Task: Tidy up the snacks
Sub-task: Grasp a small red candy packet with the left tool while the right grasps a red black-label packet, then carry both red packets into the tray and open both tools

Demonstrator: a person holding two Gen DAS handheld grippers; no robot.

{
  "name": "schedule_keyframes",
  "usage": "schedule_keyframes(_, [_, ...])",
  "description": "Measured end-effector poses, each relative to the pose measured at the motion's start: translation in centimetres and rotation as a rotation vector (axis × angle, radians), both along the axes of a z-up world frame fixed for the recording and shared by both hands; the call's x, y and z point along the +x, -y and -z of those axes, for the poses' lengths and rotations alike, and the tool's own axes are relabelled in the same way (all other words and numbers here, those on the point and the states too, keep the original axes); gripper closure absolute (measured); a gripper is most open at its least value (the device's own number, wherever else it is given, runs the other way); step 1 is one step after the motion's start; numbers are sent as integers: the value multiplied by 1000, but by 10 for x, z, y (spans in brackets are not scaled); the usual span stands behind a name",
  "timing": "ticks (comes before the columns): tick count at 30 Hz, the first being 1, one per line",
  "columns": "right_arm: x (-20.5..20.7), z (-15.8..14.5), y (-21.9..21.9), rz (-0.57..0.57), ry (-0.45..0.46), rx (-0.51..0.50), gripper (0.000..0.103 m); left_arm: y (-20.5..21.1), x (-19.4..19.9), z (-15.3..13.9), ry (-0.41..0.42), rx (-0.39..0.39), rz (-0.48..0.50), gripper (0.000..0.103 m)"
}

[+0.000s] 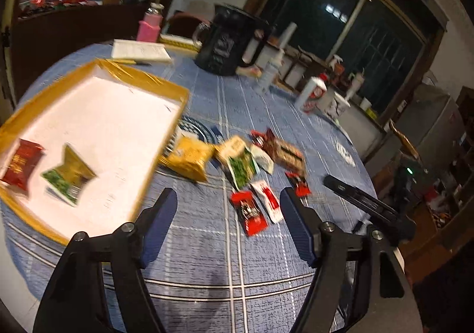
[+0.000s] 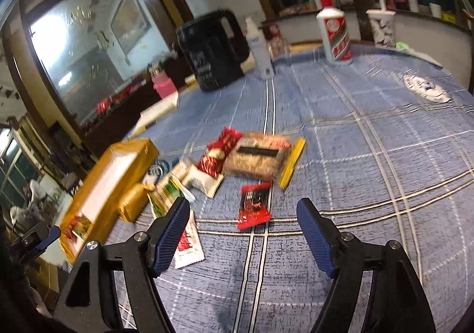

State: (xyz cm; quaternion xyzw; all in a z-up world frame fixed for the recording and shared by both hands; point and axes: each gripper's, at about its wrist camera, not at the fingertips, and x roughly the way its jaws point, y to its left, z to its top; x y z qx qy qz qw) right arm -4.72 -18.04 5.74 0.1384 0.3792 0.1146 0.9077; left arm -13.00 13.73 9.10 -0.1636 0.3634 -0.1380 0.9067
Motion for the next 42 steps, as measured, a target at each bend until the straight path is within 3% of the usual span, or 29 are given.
schedule_keyframes(8, [54,37,-27,7,-94,-143,35,46,5,10,-2,109,131,31])
schedule_keyframes(15, [61,40,-32,-7,-96,-157,50,81,32,37,-59,208,163,33])
schedule_keyframes(21, [59,40,-35,-19,-94,-178,53,99,49,58,-99,287,166,33])
schedule_keyframes(22, [58,40,-35,-21,-94,-178,53,102,51,59,-97,299,167,35])
schedule_keyframes(23, [58,41,-35,-23,-94,-180,53,105,53,61,-96,315,170,46])
schedule_keyframes(24, [57,41,-35,-24,-94,-182,54,108,55,63,-101,334,175,65])
schedule_keyframes(26, [54,41,-36,-23,-93,-200,61,113,59,68,-112,362,180,78])
schedule_keyframes(27, [52,41,-35,-21,-93,-211,70,113,58,68,-98,363,182,78])
schedule_keyframes(28, [51,41,-35,-21,-92,-212,74,113,58,68,-96,362,181,78])
schedule_keyframes(37, [48,41,-20,-23,-73,-85,79,94,55,51,-75,270,152,79])
schedule_keyframes(42, [40,28,-19,-65,-13,12,79,65,50,24,-34,178,120,79])
